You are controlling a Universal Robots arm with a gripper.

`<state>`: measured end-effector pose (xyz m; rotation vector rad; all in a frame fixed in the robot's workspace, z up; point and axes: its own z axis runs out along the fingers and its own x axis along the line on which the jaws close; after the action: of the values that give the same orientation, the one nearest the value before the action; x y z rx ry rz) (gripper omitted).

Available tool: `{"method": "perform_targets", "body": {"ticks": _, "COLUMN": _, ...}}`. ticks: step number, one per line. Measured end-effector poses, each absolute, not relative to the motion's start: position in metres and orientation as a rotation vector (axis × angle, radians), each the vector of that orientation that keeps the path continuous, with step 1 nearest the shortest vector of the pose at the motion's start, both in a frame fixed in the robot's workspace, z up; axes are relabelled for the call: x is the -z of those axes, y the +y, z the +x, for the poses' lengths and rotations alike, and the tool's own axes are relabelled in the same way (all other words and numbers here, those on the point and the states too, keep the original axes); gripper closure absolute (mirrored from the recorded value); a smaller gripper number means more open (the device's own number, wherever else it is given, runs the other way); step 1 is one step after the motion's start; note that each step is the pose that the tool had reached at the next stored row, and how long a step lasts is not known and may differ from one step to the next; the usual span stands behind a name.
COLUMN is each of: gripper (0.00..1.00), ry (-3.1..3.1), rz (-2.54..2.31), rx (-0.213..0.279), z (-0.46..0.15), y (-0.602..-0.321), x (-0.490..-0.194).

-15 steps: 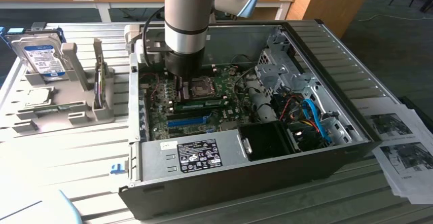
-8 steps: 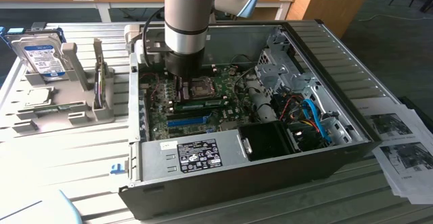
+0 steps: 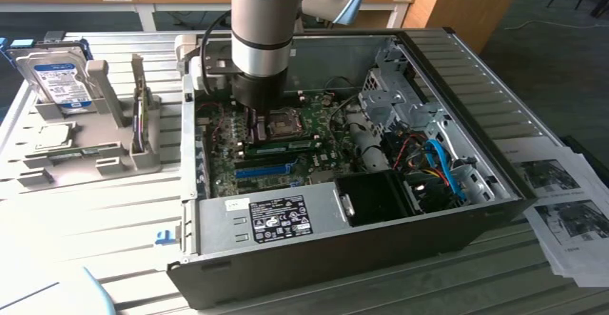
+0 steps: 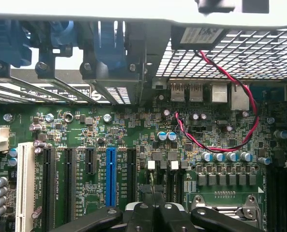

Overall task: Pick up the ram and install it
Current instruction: 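Press down the ram until it locks into place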

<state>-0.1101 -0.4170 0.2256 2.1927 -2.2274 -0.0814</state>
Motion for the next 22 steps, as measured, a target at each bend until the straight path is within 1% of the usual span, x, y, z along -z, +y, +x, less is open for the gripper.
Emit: {"method": "perform_targets", "body": {"ticks": 22, "gripper": 0.91, "ry": -2.228, "rz": 2.193, "rx": 0.082, "z": -0.1104, "y": -0.4183, "x": -0.2227}}
